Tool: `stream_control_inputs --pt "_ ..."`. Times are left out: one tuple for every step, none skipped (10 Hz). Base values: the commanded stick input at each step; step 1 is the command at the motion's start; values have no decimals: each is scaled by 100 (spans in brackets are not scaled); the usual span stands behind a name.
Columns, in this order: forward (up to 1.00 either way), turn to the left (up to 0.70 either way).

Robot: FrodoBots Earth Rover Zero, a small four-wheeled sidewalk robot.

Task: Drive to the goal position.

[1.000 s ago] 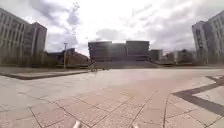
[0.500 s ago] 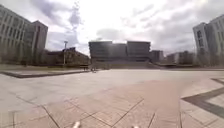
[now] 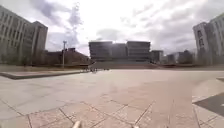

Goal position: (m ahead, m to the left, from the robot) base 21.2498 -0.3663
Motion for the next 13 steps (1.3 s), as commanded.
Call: stream_control_inputs --pt "70 0" --pt "70 0" --pt "70 0" --pt "70 0" --pt "70 -2" --pt "70 -22" --pt "70 -32" --pt "70 -32" --pt "70 -30" --pt "70 -12" --pt "70 0" --pt "70 0" --pt "70 0"
